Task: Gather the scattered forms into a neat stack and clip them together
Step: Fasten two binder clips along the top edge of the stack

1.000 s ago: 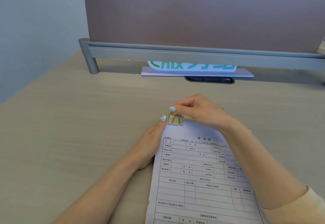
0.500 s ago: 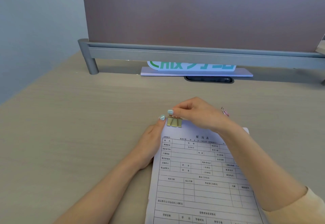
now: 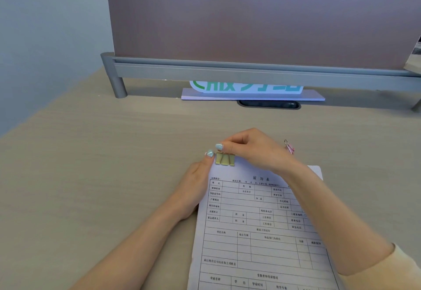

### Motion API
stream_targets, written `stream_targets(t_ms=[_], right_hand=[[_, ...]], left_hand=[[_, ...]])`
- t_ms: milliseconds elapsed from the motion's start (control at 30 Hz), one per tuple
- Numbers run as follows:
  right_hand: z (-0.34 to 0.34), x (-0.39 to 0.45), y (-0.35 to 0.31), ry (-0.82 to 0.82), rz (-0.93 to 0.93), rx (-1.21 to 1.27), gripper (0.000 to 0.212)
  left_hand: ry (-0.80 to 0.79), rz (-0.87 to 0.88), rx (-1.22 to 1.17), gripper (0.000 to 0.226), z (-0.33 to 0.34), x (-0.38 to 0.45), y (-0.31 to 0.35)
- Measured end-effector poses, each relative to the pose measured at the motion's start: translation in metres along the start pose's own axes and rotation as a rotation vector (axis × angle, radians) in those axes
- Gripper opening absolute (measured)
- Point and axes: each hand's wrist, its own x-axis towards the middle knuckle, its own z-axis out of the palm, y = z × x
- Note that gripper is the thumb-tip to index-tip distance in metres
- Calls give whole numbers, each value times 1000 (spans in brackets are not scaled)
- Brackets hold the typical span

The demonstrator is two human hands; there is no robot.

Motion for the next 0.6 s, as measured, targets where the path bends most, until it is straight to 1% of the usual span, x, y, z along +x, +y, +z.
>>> stream_targets(t_ms=[100, 200, 300, 400, 500, 600], right_hand=[[0, -1, -1, 91, -44, -49, 29], [0, -2, -1, 210, -11, 24, 30], [-1, -5, -1, 175, 90, 49, 26], [-1, -8, 1, 143, 110, 16, 24], [9, -11, 1, 97, 107, -78, 43], [9, -8, 1, 158, 100, 30, 46]], left_hand=[[-6, -1, -11, 53, -1, 1, -1], [-11, 1, -24, 53, -1, 1, -1], [-15, 10, -29, 52, -1, 1, -2], [17, 2, -24, 52, 0, 1, -2], [46, 5, -40, 50, -2, 2, -3], [41, 26, -27, 50, -2, 3, -4]])
